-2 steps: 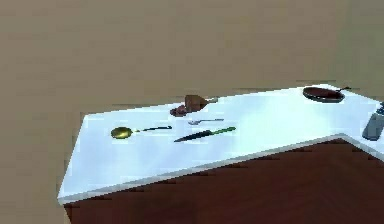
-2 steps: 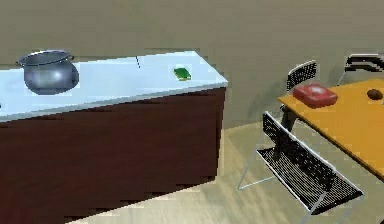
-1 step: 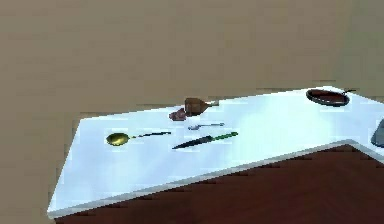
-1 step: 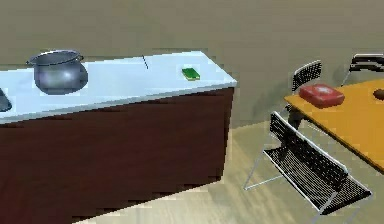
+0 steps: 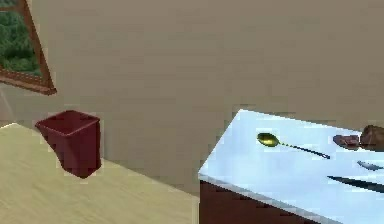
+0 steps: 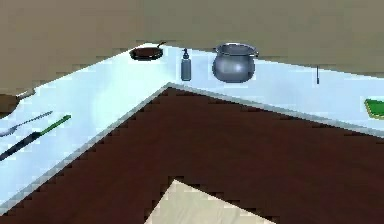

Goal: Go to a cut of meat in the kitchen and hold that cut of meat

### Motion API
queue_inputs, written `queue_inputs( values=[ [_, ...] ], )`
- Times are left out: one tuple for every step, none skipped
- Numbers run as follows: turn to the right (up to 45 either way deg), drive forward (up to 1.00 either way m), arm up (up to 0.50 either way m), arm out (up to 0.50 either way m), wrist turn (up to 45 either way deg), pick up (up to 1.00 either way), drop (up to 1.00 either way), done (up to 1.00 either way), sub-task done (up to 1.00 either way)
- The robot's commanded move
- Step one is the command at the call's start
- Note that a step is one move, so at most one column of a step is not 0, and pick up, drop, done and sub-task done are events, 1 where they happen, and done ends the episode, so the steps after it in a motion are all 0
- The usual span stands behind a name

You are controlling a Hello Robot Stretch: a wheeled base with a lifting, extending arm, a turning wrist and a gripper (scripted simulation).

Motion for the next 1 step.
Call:
queue_inputs(
  values=[
    [-39.0, 0.00, 0.00, 0.00, 0.0, 0.00, 0.00, 0.00, 0.00]
  ],
)
